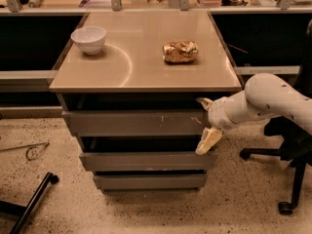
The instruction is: Open top drawer
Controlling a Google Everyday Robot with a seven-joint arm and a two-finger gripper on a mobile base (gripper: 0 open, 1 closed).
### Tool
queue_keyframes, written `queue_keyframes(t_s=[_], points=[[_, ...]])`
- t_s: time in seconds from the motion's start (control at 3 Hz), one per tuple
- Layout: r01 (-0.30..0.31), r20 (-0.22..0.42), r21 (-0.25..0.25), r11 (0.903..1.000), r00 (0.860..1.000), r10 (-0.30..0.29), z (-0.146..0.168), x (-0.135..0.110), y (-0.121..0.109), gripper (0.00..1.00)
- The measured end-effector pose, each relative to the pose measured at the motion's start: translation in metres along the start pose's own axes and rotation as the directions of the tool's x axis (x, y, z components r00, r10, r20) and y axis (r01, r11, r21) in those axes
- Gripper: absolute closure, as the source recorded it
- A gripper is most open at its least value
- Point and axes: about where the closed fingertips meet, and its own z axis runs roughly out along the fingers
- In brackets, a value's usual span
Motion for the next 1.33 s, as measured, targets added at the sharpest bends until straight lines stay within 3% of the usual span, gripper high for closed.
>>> queue_keyframes(t_s=[0.67,1.33], points=[[-0.010,-0.009,-0.092,0.9957,1.000,0.010,0.052,0.022,-0.012,0.00],[-0.014,-0.004,-0.117,0.9931,1.000,0.014,0.050,0.015,-0.008,0.00]])
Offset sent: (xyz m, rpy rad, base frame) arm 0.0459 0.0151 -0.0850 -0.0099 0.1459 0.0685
